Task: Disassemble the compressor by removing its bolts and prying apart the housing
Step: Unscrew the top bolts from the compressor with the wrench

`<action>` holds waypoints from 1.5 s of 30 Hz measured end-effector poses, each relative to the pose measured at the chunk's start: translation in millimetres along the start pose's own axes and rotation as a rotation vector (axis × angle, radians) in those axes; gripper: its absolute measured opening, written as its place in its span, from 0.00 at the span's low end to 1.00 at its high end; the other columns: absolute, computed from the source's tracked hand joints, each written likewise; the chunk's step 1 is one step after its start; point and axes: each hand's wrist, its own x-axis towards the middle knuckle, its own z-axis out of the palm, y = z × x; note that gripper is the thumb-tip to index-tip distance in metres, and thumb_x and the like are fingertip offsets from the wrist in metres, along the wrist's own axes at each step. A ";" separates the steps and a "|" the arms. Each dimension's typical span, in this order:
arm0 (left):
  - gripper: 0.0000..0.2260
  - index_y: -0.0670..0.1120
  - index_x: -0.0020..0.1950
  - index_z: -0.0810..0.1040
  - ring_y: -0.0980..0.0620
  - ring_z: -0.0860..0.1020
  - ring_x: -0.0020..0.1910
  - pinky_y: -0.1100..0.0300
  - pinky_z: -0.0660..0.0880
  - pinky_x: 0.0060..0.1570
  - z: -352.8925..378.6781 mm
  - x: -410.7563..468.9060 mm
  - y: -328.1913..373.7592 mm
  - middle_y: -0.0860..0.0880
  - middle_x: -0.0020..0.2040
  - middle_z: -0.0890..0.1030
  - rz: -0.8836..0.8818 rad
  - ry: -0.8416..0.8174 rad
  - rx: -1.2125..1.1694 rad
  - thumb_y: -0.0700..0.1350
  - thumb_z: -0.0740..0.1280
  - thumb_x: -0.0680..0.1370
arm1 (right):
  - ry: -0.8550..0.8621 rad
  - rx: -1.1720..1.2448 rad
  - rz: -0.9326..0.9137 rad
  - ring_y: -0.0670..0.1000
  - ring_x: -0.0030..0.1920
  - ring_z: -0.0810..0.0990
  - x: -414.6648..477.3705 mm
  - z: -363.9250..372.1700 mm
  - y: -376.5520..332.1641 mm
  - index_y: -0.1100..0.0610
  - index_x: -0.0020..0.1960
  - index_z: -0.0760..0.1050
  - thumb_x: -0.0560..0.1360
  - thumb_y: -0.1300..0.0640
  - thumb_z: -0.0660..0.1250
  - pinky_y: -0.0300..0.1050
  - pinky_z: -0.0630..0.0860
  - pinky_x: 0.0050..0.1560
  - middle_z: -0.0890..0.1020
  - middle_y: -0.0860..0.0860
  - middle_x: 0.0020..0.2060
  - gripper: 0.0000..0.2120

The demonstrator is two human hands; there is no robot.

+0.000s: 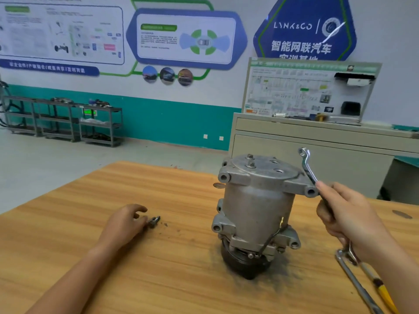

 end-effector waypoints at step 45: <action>0.07 0.56 0.54 0.71 0.49 0.73 0.59 0.44 0.71 0.61 15.5 -54.0 229.2 0.53 0.55 0.74 0.136 0.071 -1.222 0.45 0.62 0.79 | -0.616 -0.087 0.299 0.42 0.15 0.61 13.7 9.6 -85.8 0.46 0.56 0.72 0.82 0.57 0.52 0.32 0.58 0.15 0.66 0.47 0.19 0.12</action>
